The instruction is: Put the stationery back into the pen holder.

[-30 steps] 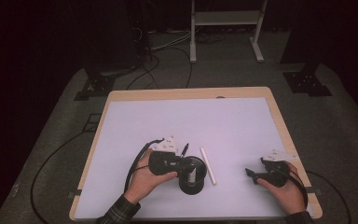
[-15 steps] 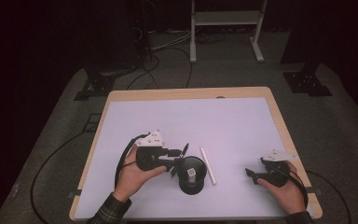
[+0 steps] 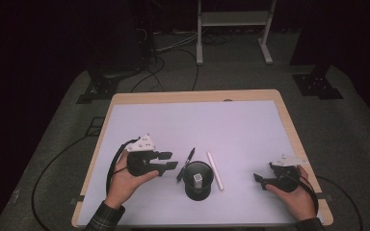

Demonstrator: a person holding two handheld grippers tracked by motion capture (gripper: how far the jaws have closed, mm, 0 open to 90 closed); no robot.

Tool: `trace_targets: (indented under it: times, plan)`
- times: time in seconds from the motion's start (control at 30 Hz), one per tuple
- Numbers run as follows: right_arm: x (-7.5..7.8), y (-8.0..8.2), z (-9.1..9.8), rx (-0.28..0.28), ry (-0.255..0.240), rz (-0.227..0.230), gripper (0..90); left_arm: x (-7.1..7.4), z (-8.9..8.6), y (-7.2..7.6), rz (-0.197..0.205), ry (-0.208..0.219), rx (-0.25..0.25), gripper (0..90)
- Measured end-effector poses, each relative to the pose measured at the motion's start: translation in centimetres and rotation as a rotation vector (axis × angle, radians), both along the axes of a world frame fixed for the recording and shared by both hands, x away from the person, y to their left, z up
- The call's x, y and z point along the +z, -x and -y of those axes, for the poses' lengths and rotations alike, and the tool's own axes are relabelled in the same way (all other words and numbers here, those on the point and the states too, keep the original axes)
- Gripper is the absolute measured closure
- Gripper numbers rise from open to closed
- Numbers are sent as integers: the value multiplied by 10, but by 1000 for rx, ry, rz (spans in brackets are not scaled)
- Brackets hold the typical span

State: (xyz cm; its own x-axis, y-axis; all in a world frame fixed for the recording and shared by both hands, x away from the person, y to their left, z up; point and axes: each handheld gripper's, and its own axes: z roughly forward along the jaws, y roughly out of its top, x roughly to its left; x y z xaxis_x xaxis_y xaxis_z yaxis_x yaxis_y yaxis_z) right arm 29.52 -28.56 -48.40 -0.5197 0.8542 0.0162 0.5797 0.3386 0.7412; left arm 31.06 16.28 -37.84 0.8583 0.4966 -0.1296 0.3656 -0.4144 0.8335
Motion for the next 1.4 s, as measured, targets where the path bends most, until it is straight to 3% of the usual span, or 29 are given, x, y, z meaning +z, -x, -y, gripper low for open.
trace_targets:
  times: [0.23, 0.27, 0.8, 1.1, 1.2, 1.3, 1.37, 1.4]
  plan:
    - [0, 0, 0, 0, 2, -1, 194, -13, -12, 2, 3, -41, 29, 504]
    - [0, 0, 0, 0, 3, -1, 194, -18, -16, 2, 2, -63, 46, 482]
    - [0, 0, 0, 0, 0, -2, 194, -51, -48, 5, -1, -182, 164, 338]
    - [0, 0, 0, -2, 1, -2, 200, -67, -61, 4, -32, -237, 222, 264]
    - [1, 0, -1, -3, 2, -2, 203, -74, -67, 4, -35, -282, 251, 218]
    - [1, 0, -1, -6, 2, -3, 206, -77, -69, 4, -42, -288, 256, 201]
    - [1, 0, -1, -7, 3, -4, 217, -80, -72, 3, -52, -298, 260, 180]
    - [3, 1, -1, -18, 7, -3, 295, -83, -74, 2, -48, -304, 274, 174]
